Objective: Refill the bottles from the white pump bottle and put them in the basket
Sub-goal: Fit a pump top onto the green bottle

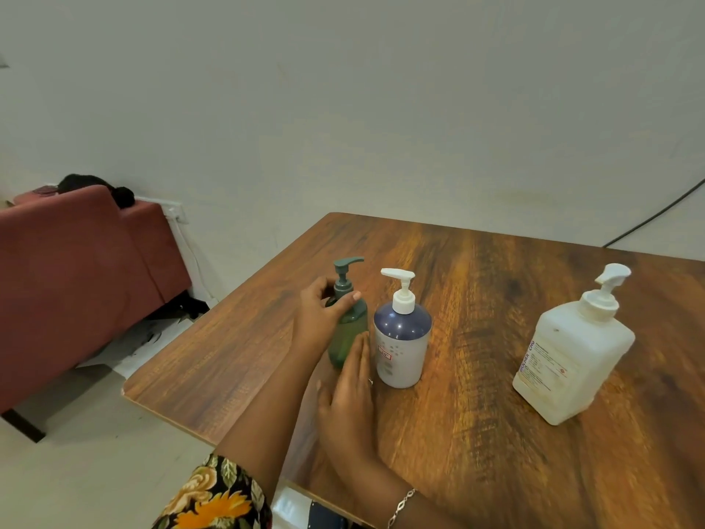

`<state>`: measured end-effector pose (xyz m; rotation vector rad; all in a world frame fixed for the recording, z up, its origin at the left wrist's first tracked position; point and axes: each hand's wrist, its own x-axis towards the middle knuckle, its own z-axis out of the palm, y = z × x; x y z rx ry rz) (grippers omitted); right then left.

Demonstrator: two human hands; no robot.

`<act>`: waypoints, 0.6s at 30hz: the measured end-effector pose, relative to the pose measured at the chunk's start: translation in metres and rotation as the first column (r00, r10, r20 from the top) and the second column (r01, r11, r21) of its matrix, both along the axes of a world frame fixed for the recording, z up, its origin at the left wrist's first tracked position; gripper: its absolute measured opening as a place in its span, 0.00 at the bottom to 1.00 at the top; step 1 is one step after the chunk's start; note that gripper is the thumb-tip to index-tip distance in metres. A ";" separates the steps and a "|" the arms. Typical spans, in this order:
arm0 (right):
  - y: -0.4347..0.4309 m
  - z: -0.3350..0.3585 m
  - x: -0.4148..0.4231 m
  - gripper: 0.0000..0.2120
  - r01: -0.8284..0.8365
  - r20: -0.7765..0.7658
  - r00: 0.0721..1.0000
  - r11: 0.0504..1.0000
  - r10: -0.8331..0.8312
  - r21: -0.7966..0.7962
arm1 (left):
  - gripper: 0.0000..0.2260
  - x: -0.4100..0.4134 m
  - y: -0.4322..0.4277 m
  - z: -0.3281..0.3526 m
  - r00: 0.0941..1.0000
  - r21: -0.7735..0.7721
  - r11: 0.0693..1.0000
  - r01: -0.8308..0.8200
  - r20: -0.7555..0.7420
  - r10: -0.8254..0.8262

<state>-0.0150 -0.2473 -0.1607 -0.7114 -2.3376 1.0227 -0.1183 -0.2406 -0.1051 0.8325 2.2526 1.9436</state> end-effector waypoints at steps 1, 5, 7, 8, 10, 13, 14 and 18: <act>0.002 0.001 -0.003 0.36 0.007 0.001 1.000 1.000 -0.007 -0.001 | 0.08 -0.001 0.001 0.000 0.999 -0.005 0.999 -0.041 0.001 0.041; 0.006 0.005 -0.015 0.37 0.061 -0.008 0.998 0.998 -0.061 -0.009 | 0.08 -0.002 0.000 0.001 0.995 0.012 0.995 -0.099 0.031 0.098; 0.009 0.004 -0.024 0.40 0.103 0.003 0.995 0.995 -0.103 0.011 | 0.08 -0.001 0.000 0.001 0.994 0.010 0.995 -0.104 0.028 0.104; 0.012 0.002 -0.029 0.41 0.128 0.002 0.992 0.991 -0.128 0.024 | 0.08 0.000 0.000 0.001 0.994 0.012 0.994 -0.107 0.030 0.106; 0.019 0.000 -0.040 0.43 0.159 0.013 0.987 0.987 -0.160 0.025 | 0.07 0.000 -0.001 0.000 0.992 0.021 0.993 -0.115 0.049 0.114; 0.028 -0.001 -0.050 0.42 0.172 0.007 0.985 0.985 -0.172 0.006 | 0.07 -0.002 -0.002 -0.002 0.990 0.021 0.993 -0.116 0.079 0.115; 0.029 -0.002 -0.051 0.41 0.166 0.004 0.986 0.986 -0.166 -0.001 | 0.07 -0.004 -0.001 -0.002 0.990 0.024 0.993 -0.113 0.082 0.111; 0.032 -0.005 -0.058 0.40 0.175 -0.022 0.984 0.984 -0.174 0.025 | 0.08 -0.005 0.000 -0.001 0.989 0.063 0.990 -0.130 0.075 0.125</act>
